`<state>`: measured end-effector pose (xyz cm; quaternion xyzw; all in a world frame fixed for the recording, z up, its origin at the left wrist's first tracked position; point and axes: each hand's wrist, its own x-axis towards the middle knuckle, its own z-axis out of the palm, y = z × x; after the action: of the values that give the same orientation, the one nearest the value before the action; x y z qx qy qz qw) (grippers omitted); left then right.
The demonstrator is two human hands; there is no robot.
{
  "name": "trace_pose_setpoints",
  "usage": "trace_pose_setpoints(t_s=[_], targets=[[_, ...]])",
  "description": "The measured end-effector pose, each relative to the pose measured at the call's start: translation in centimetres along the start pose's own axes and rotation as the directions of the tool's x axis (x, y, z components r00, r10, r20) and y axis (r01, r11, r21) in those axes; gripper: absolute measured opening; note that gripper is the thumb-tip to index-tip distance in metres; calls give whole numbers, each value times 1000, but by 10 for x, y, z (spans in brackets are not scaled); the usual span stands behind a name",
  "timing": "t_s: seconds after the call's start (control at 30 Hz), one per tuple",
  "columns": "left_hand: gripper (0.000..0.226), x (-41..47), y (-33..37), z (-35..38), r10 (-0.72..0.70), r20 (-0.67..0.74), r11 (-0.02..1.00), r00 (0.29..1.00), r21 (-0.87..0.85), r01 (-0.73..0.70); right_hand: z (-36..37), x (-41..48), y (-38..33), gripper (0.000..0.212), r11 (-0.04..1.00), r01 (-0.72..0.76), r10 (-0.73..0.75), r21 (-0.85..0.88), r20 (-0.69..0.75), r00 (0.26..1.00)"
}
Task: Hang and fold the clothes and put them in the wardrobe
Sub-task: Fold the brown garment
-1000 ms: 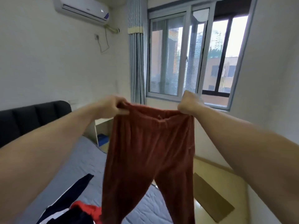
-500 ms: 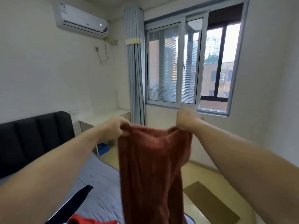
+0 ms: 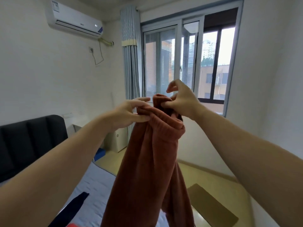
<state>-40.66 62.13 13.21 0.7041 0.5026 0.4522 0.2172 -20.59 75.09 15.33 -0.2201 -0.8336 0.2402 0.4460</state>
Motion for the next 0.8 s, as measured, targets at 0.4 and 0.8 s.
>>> trace_pose_setpoints(t_s=[0.4,0.8], targets=[[29,28,-10,9,146,-141,988,979,74,-137,-6,-10,-3,21,969,-139,79,204,277,957],[32,70,-12,4,74,-111,895,991,447,-17,-40,13,25,28,811,-395,576,-432,706,412]])
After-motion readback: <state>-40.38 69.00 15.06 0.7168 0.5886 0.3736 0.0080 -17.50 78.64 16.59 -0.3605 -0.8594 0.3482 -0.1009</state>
